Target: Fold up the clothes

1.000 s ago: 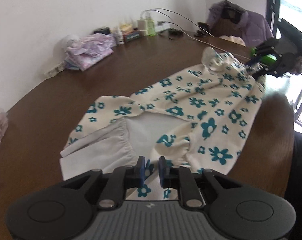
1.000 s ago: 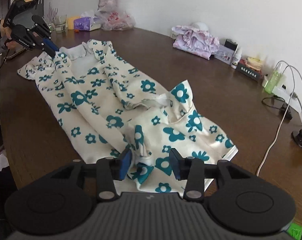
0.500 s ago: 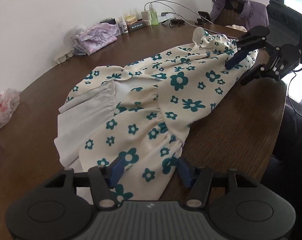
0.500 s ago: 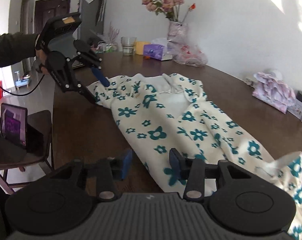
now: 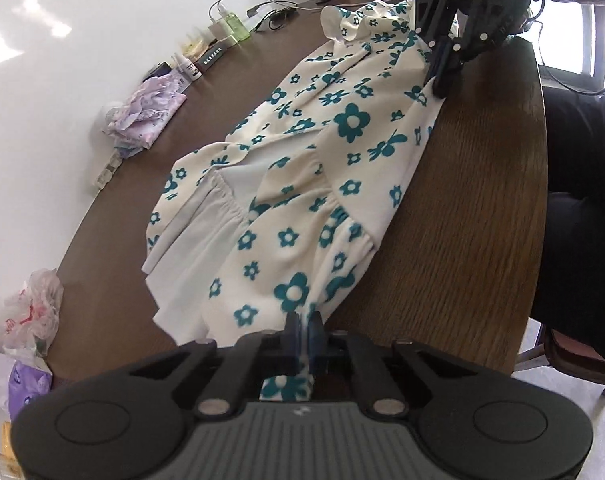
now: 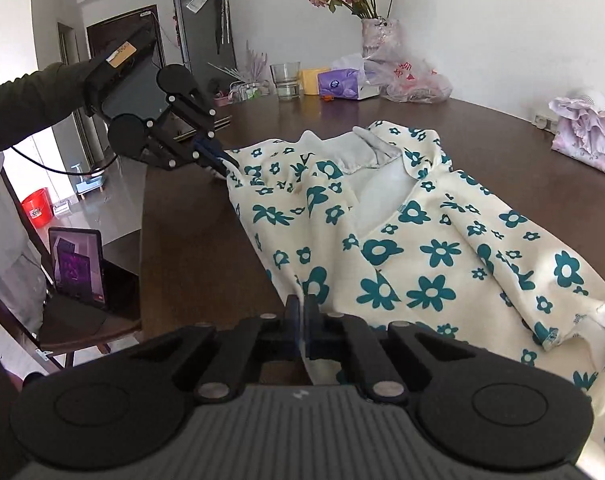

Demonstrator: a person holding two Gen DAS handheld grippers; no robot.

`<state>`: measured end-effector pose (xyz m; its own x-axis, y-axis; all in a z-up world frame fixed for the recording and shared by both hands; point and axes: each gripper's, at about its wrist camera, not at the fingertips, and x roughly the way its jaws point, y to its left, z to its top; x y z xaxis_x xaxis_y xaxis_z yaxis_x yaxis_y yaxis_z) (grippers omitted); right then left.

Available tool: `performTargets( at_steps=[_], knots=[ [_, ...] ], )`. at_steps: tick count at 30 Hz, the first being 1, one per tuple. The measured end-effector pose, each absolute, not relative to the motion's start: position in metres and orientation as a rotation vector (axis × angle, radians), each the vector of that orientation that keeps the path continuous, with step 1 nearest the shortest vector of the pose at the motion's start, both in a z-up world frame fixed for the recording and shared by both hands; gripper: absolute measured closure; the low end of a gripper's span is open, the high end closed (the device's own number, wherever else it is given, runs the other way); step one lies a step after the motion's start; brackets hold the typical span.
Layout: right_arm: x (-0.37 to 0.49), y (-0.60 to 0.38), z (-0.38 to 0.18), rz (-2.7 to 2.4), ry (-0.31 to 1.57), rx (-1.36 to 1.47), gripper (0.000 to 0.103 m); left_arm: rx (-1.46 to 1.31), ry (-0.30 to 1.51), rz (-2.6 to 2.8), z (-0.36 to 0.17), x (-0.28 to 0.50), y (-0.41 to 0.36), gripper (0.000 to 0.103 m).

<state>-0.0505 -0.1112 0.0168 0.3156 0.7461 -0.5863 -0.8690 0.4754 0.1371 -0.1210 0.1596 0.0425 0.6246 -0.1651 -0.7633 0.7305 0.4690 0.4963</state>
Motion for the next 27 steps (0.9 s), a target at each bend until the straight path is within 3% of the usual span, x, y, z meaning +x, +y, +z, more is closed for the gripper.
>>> performTargets(
  at_steps=[7,12,13,14,15,17,18,27],
  knots=[
    [-0.075,-0.145,0.018,1.047,0.691,-0.139,0.101,0.860,0.750,-0.436,0.041,-0.147,0.192,0.100],
    [-0.103,-0.148,0.043,0.973,0.561,-0.204,0.094,0.592,0.703,-0.278,0.071,-0.149,0.224,0.093],
    [-0.109,-0.153,0.050,0.954,0.535,-0.212,0.090,0.487,0.664,-0.255,0.085,-0.152,0.228,0.091],
    [-0.114,-0.162,0.057,0.920,0.513,-0.219,0.086,0.424,0.642,-0.267,0.089,-0.152,0.226,0.081],
    [-0.119,-0.172,0.063,0.886,0.491,-0.226,0.076,0.393,0.632,-0.305,0.088,-0.149,0.218,0.075],
    [-0.122,-0.198,0.070,0.782,0.479,-0.256,0.065,0.329,0.611,-0.380,0.084,-0.143,0.202,0.047],
    [-0.122,-0.212,0.072,0.723,0.484,-0.264,0.065,0.298,0.600,-0.417,0.083,-0.140,0.194,0.042],
    [-0.099,-0.307,0.029,0.428,0.594,-0.113,0.061,0.214,0.653,-0.531,0.037,-0.121,0.141,0.040]
  ],
)
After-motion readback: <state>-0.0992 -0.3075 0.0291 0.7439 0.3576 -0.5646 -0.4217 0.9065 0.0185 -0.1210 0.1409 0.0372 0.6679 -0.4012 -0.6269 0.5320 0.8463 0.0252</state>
